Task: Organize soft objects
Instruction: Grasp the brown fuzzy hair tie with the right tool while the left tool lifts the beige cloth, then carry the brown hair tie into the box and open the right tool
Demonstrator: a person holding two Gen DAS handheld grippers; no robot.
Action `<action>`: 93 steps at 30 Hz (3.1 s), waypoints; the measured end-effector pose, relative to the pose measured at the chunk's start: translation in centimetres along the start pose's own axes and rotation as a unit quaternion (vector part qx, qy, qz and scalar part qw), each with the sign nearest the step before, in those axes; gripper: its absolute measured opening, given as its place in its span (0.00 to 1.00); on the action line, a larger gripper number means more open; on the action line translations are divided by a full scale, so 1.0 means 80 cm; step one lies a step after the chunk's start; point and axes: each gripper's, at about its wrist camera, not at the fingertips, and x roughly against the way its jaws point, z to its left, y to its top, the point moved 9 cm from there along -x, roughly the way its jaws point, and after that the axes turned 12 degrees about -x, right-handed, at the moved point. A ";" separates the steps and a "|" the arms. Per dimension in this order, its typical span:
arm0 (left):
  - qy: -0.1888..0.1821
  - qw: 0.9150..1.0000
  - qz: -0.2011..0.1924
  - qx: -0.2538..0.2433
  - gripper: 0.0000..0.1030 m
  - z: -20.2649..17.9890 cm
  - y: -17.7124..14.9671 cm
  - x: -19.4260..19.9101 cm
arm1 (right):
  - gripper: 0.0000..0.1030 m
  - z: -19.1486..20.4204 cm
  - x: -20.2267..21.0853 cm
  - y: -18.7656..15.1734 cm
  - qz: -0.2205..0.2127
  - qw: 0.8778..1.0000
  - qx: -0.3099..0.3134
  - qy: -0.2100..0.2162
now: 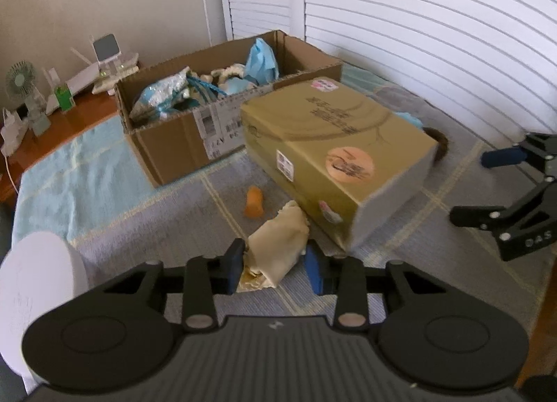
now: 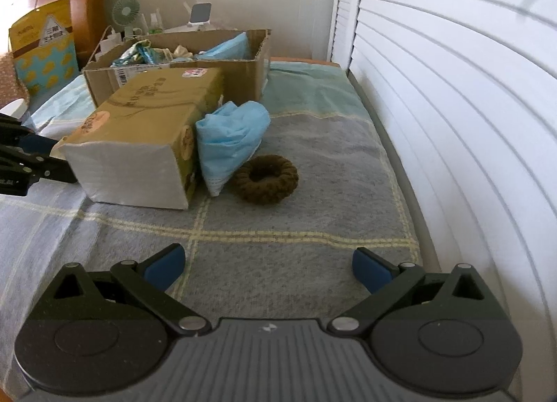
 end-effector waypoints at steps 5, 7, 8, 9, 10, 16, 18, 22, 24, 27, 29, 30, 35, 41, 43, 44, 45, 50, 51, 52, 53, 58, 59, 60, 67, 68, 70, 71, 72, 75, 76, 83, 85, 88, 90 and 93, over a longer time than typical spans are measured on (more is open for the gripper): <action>-0.039 0.999 0.020 0.017 0.35 -0.016 -0.017 0.014 | 1.00 0.001 0.000 0.001 0.005 1.000 0.005 0.006; -0.053 0.998 0.023 0.030 0.35 -0.021 -0.024 0.019 | 1.00 0.001 0.000 0.001 0.007 1.000 0.003 0.004; -0.054 0.998 0.022 0.034 0.35 -0.023 -0.027 0.021 | 1.00 0.002 -0.001 0.002 0.008 1.000 0.001 0.003; -0.052 0.998 0.021 0.036 0.36 -0.024 -0.029 0.022 | 1.00 0.003 -0.003 0.003 0.009 1.000 0.002 0.003; -0.050 0.998 0.020 0.038 0.36 -0.025 -0.031 0.024 | 1.00 0.005 -0.004 0.003 0.011 1.000 0.005 0.006; -0.049 0.998 0.013 0.043 0.36 -0.024 -0.031 0.024 | 1.00 0.005 -0.004 0.001 0.006 1.000 -0.001 0.009; -0.049 0.998 0.012 0.042 0.36 -0.024 -0.031 0.023 | 1.00 0.006 -0.004 0.001 0.001 1.000 0.000 0.009; -0.048 0.998 0.010 0.042 0.36 -0.023 -0.031 0.021 | 1.00 0.008 -0.001 -0.002 -0.008 1.000 0.005 0.012; -0.048 0.998 0.009 0.045 0.36 -0.023 -0.031 0.022 | 1.00 0.008 0.000 -0.002 -0.012 1.000 0.004 0.008; -0.048 0.998 0.008 0.045 0.36 -0.023 -0.032 0.022 | 1.00 0.009 -0.001 0.003 -0.012 1.000 0.011 -0.007; -0.049 0.998 0.008 0.046 0.36 -0.023 -0.032 0.022 | 1.00 0.008 -0.001 0.010 -0.026 0.999 0.029 -0.031; -0.050 0.998 0.007 0.046 0.36 -0.023 -0.032 0.022 | 1.00 0.008 0.000 0.014 -0.031 0.998 0.035 -0.036; -0.050 0.997 0.010 0.050 0.36 -0.021 -0.033 0.019 | 0.95 0.007 0.000 0.033 -0.044 0.997 0.037 -0.042; -0.052 0.997 0.009 0.053 0.36 -0.020 -0.034 0.019 | 0.78 0.009 -0.012 0.044 -0.041 0.997 0.039 -0.047; -0.052 0.997 0.009 0.052 0.36 -0.020 -0.033 0.019 | 0.74 0.014 -0.014 0.045 -0.040 0.997 0.044 -0.041; -0.051 0.997 0.009 0.052 0.36 -0.020 -0.033 0.019 | 0.71 0.017 -0.015 0.045 -0.041 0.997 0.048 -0.041; -0.052 0.997 0.009 0.052 0.36 -0.019 -0.033 0.019 | 0.67 0.019 -0.016 0.045 -0.041 0.997 0.053 -0.042; -0.052 0.997 0.009 0.052 0.36 -0.020 -0.034 0.019 | 0.48 0.028 -0.021 0.047 -0.039 0.997 0.060 -0.037; -0.052 0.997 0.009 0.052 0.36 -0.020 -0.034 0.019 | 0.47 0.028 -0.020 0.047 -0.040 0.997 0.060 -0.037; -0.052 0.997 0.009 0.052 0.36 -0.020 -0.034 0.019 | 0.46 0.028 -0.020 0.047 -0.040 0.997 0.060 -0.037; -0.051 0.997 0.009 0.051 0.36 -0.020 -0.034 0.019 | 0.45 0.028 -0.020 0.047 -0.040 0.997 0.060 -0.037; -0.046 0.998 0.009 0.048 0.47 -0.020 -0.032 0.018 | 0.43 0.025 -0.012 0.046 -0.040 0.997 0.055 -0.045; -0.043 0.998 0.010 0.046 0.48 -0.020 -0.032 0.018 | 0.43 0.024 -0.010 0.045 -0.040 0.997 0.054 -0.049; -0.043 0.998 0.010 0.046 0.49 -0.020 -0.032 0.018 | 0.43 0.022 -0.008 0.044 -0.037 0.997 0.051 -0.051; -0.042 0.998 0.006 0.041 0.55 -0.021 -0.028 0.018 | 0.45 0.010 -0.001 0.034 -0.029 0.998 0.037 -0.052; -0.043 0.998 0.005 0.040 0.55 -0.022 -0.027 0.018 | 0.46 0.010 -0.003 0.035 -0.030 0.998 0.035 -0.052; -0.043 0.998 0.005 0.038 0.55 -0.024 -0.026 0.017 | 0.47 0.010 -0.006 0.036 -0.029 0.998 0.033 -0.052; -0.044 0.998 0.005 0.038 0.55 -0.024 -0.026 0.016 | 0.48 0.011 -0.007 0.037 -0.030 0.998 0.032 -0.051; -0.044 0.998 0.006 0.038 0.55 -0.024 -0.025 0.015 | 0.51 0.011 -0.009 0.038 -0.030 0.998 0.030 -0.051; -0.042 0.998 0.008 0.038 0.55 -0.024 -0.026 0.014 | 0.52 0.012 -0.013 0.041 -0.037 0.997 0.030 -0.061; -0.042 0.998 0.008 0.037 0.55 -0.024 -0.025 0.014 | 0.52 0.012 -0.014 0.042 -0.036 0.997 0.028 -0.064; -0.040 0.998 0.007 0.037 0.55 -0.025 -0.024 0.015 | 0.51 0.012 -0.020 0.041 -0.030 0.997 0.019 -0.070; -0.040 0.999 0.006 0.034 0.55 -0.025 -0.024 0.016 | 0.50 0.011 -0.020 0.040 -0.028 0.997 0.019 -0.069; -0.041 0.998 0.006 0.036 0.52 -0.026 -0.023 0.016 | 0.46 0.011 -0.018 0.040 -0.027 0.997 0.019 -0.071; -0.042 0.998 0.004 0.038 0.47 -0.026 -0.023 0.017 | 0.44 0.011 -0.015 0.041 -0.028 0.997 0.020 -0.072; -0.041 0.998 0.009 0.038 0.38 -0.026 -0.024 0.018 | 0.44 0.011 -0.011 0.042 -0.029 0.997 0.021 -0.074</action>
